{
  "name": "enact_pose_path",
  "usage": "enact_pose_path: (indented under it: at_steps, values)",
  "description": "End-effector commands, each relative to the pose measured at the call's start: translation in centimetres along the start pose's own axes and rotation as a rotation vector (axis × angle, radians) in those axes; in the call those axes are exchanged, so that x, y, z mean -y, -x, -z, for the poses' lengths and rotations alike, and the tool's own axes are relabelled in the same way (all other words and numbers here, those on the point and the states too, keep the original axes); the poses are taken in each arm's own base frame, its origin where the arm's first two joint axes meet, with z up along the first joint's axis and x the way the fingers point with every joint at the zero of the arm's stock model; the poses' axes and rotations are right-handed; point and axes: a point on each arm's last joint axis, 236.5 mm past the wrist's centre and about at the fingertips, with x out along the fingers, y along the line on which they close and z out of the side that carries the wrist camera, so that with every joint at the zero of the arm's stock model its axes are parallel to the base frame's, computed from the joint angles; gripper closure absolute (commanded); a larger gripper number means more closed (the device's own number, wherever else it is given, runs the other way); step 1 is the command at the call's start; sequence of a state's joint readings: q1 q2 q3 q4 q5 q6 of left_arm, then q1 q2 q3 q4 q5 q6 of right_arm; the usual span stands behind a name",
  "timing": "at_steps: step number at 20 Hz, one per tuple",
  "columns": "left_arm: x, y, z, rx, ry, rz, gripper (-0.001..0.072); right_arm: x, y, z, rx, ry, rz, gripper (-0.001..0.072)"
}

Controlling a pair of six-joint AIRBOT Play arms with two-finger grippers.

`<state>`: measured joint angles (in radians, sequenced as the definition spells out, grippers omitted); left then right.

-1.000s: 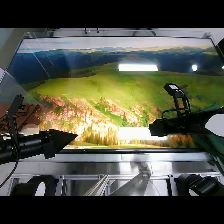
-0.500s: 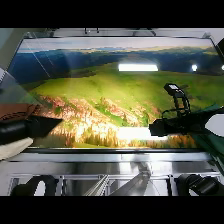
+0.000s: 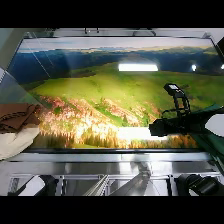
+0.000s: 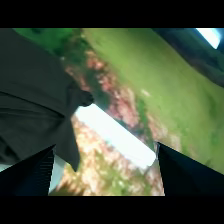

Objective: Fold the shirts.

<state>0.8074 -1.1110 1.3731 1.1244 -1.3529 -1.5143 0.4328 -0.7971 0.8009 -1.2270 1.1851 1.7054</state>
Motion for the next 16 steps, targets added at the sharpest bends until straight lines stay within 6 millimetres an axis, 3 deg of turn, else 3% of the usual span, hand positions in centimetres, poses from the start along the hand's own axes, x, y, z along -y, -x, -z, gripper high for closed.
enact_pose_path:
  at_steps: [1, 2, 6, 9, 12, 16]
  values:
    - [-8.5, -3.7, -2.2, -0.084, 0.06, -0.133, -0.0004, 0.0, 0.0, 0.0, -0.001, -0.001, 0.0, 0.0696]
    - [-10.0, -5.3, -1.5, -0.142, 0.073, -0.153, -0.0006, 0.0, 0.0, 0.0, -0.001, -0.001, 0.001, 0.0696]
    - [-12.8, -11.2, 1.0, -0.301, 0.131, -0.138, -0.0007, 0.0, 0.0, 0.0, -0.001, -0.001, 0.0, 0.0696]
    - [-14.3, -14.3, 3.3, -0.405, 0.167, -0.131, -0.0006, 0.0, 0.0, 0.0, 0.0, -0.001, 0.0, 0.0696]
    - [-14.4, -16.6, 4.8, -0.473, 0.139, -0.109, -0.0006, -0.1, 0.0, -0.7, 0.028, -0.001, -0.003, 0.0696]
    - [-12.4, -20.3, 6.0, -0.513, 0.074, -0.086, -0.0005, -0.1, 0.0, -0.8, 0.032, -0.001, -0.004, 0.0696]
